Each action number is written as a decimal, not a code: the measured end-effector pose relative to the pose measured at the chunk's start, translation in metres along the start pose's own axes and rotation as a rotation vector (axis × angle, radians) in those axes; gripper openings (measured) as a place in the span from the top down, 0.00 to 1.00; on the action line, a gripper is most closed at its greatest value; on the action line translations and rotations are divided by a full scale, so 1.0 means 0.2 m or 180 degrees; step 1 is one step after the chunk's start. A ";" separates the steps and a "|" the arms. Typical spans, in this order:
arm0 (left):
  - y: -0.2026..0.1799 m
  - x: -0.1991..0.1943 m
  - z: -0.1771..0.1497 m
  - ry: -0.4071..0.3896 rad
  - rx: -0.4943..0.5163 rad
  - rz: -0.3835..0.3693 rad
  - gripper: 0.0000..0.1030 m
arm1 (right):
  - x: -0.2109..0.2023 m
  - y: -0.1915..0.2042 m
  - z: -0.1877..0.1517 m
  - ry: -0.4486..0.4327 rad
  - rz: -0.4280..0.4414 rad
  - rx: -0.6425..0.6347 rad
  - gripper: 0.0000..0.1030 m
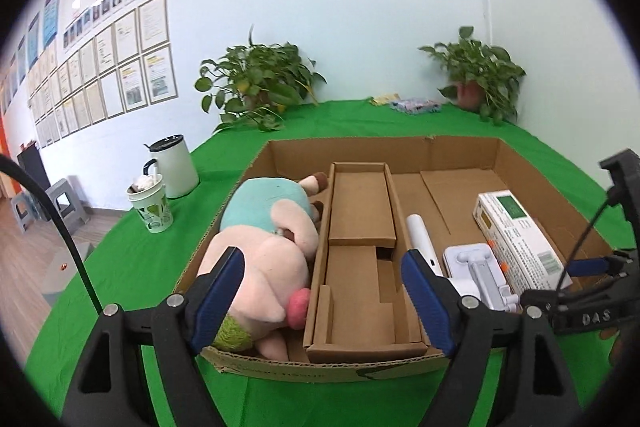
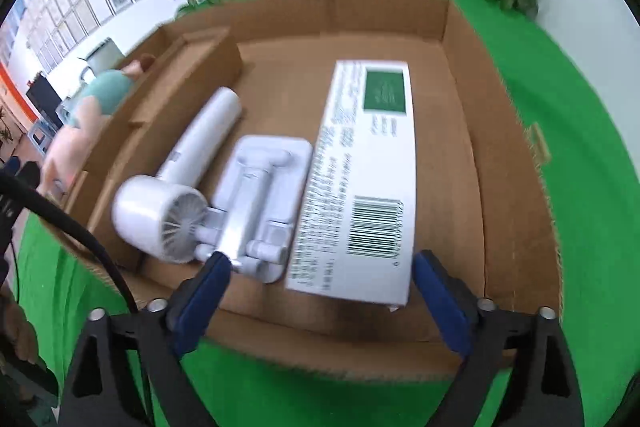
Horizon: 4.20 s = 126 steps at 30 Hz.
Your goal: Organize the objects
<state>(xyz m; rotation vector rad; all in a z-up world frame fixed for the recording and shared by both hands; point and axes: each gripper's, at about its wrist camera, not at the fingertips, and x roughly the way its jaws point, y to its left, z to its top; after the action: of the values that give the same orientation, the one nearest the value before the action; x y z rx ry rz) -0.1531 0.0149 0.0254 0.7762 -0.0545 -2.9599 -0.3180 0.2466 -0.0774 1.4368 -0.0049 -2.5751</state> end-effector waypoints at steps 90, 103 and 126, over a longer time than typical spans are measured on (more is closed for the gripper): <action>0.05 0.05 -0.24 0.0117 -0.0071 -0.0183 0.01 | -0.14 0.42 -0.27 -0.1486 -0.0643 0.0007 0.00; 0.05 0.05 -0.24 0.0118 -0.0072 -0.0183 0.01 | -0.14 0.42 -0.27 -0.1486 -0.0644 0.0009 0.00; 0.05 0.05 -0.25 0.0118 -0.0073 -0.0183 0.01 | -0.14 0.43 -0.27 -0.1487 -0.0648 0.0012 0.00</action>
<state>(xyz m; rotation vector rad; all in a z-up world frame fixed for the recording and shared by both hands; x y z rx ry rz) -0.1366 0.0040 -0.0215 0.8435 0.0042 -2.9929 -0.2441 0.1727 -0.0734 0.8424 0.0729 -3.0166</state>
